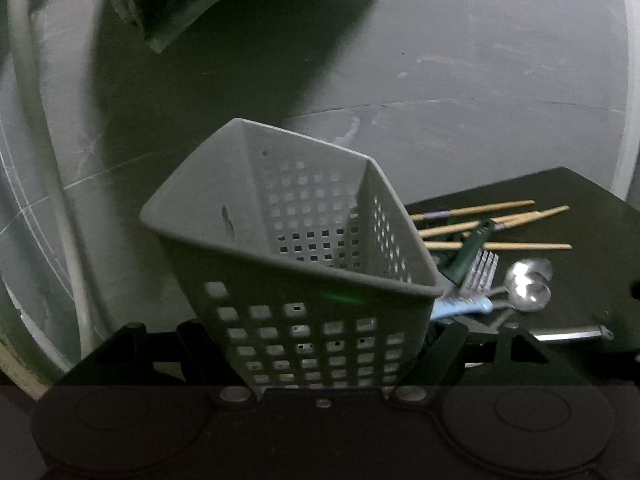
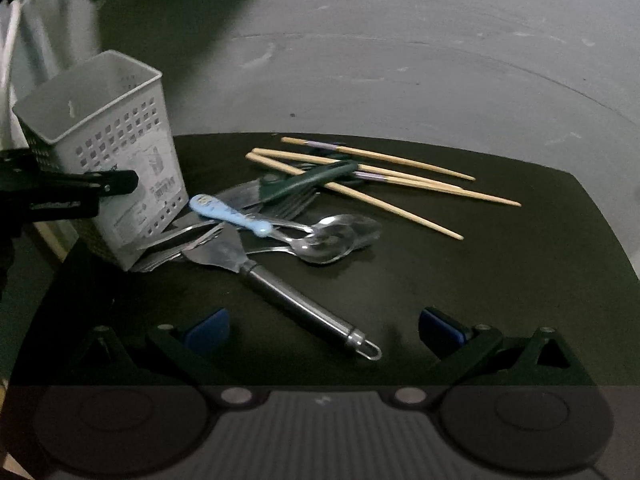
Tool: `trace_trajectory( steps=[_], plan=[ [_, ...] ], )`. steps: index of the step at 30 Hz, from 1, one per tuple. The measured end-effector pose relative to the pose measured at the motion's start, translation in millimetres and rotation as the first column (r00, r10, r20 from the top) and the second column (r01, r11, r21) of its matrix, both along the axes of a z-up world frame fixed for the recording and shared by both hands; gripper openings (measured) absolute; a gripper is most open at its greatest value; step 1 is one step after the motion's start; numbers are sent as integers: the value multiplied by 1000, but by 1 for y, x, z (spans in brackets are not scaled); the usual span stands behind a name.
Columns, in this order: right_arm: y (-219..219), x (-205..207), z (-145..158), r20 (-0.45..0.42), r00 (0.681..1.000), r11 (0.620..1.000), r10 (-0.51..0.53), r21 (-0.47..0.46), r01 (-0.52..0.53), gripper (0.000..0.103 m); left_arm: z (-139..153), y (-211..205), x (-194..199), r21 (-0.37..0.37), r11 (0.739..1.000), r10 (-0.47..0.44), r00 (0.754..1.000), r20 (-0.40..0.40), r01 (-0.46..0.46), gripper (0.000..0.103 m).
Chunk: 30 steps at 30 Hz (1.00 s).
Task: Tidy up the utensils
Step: 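Lift the white holder with the left gripper and hold it beside the utensils, then reach the right gripper into the utensil pile and grasp the metal peeler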
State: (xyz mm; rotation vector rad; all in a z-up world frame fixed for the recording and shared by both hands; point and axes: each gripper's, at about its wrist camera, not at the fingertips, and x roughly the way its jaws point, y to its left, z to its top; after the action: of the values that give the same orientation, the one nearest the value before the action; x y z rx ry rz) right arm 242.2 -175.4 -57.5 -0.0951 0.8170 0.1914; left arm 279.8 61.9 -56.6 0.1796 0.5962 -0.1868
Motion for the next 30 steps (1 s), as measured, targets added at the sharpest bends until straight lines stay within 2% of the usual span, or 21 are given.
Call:
trace_trajectory(
  steps=[8,13,23,30],
  plan=[
    [17,16,-10,-2,979,974,205,-96,-204,103,1,10,-29,-4,998,-61,998,-11,61,78],
    [25,26,-14,-18,955,945,297,-136,-296,93,2,11,-45,-5,998,-62,998,-16,62,78],
    [25,36,-21,-65,920,907,386,-154,-392,78,4,9,-68,-13,999,-53,998,-39,53,77],
    [25,42,-24,-84,904,893,420,-140,-428,71,5,4,-82,-10,998,-56,997,-46,56,77]
  ],
)
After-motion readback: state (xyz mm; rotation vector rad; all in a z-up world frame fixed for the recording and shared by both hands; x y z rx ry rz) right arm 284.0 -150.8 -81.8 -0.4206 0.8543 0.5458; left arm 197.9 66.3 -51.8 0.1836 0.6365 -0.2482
